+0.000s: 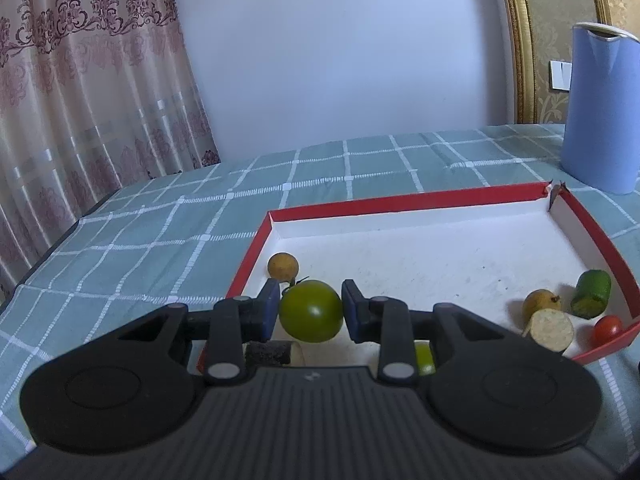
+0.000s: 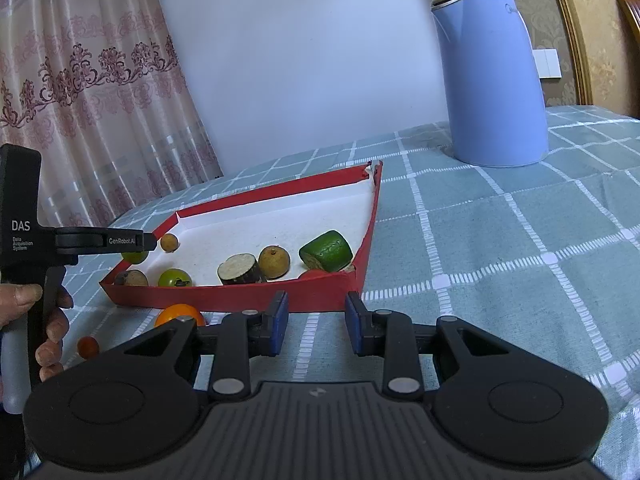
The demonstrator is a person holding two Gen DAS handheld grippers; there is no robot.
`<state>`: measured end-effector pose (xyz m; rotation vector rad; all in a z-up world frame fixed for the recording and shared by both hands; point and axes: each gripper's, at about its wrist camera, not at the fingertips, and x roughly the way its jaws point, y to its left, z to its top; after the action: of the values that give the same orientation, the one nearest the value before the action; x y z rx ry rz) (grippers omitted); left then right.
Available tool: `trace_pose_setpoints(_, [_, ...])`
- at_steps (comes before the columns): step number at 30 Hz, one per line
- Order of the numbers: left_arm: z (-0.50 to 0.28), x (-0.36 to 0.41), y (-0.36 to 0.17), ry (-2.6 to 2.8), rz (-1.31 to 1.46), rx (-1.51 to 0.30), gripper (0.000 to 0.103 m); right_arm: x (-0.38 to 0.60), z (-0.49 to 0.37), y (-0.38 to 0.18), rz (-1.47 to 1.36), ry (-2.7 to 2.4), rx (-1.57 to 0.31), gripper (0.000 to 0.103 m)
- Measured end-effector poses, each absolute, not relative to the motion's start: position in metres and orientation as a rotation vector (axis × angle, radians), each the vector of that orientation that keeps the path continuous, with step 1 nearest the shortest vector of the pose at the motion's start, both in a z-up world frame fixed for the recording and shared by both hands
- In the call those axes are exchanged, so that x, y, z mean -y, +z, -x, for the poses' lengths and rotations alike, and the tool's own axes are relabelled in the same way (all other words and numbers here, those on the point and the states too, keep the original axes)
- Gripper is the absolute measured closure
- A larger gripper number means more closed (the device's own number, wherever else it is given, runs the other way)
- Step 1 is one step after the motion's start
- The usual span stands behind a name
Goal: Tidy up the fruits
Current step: 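Carry the green tomato into the tray and open the left gripper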
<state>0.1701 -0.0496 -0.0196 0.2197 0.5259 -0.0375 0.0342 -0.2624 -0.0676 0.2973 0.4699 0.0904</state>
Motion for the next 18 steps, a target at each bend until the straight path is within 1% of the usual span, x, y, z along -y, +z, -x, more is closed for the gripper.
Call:
trace_pose_setpoints(13, [-0.1672,0.0491,-0.0206,-0.032,-0.222,-0.518,0.07,0.2623,-0.0334,-0.0679,-0.305,0.089,-0.471,0.074])
trace_pose_setpoints(14, [-0.166,0.0491,-0.0202,-0.028,-0.225,-0.511,0.068,0.2623,-0.0334,-0.068,-0.306,0.089,-0.471,0.074])
trace_pose_setpoints(17, [-0.1628,0.0473,-0.0165,-0.024,-0.221,-0.495,0.057,0.2629,-0.0346,-0.0684,-0.313,0.088,-0.477,0.074])
trace_pose_setpoints(18, [-0.1616,0.0471,-0.015,-0.025,-0.221,-0.488,0.056,0.2628,-0.0347,-0.0686,-0.314,0.086,-0.478,0.074])
